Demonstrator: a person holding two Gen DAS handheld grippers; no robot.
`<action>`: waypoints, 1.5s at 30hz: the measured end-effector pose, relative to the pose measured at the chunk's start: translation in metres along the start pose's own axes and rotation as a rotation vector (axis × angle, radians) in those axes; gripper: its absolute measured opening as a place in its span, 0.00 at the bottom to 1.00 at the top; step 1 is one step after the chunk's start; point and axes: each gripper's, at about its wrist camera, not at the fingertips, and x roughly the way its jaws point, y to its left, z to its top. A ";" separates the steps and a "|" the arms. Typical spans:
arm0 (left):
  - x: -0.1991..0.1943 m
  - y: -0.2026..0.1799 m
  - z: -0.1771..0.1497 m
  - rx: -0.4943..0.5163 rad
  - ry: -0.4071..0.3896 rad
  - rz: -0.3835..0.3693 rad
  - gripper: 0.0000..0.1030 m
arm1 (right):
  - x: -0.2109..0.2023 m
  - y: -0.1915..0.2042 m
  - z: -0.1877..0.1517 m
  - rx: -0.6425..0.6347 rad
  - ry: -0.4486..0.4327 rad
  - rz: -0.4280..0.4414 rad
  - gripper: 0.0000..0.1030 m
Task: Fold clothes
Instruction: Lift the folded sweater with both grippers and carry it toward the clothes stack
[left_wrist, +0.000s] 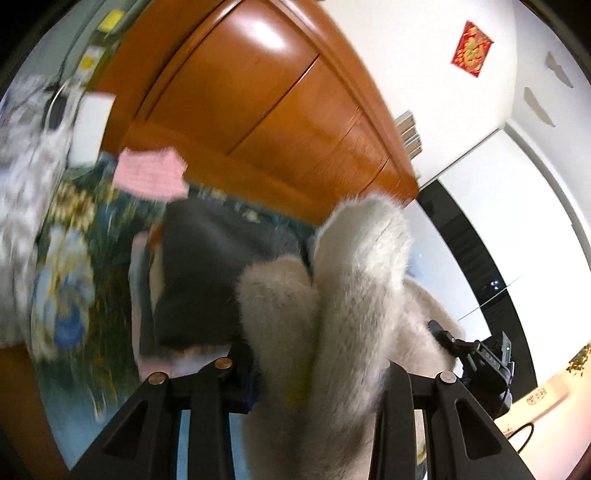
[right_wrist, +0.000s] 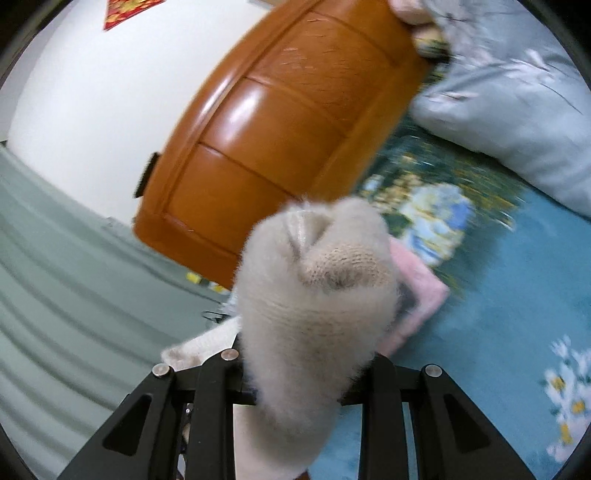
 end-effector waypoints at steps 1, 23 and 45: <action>0.002 0.000 0.012 -0.001 -0.002 -0.003 0.36 | 0.007 0.009 0.006 -0.017 -0.002 0.009 0.27; 0.092 0.145 0.085 -0.163 0.127 0.111 0.39 | 0.147 -0.001 0.048 -0.089 0.020 -0.054 0.27; 0.024 0.076 0.106 0.190 -0.035 0.407 0.71 | 0.119 -0.046 0.054 -0.207 0.026 -0.398 0.62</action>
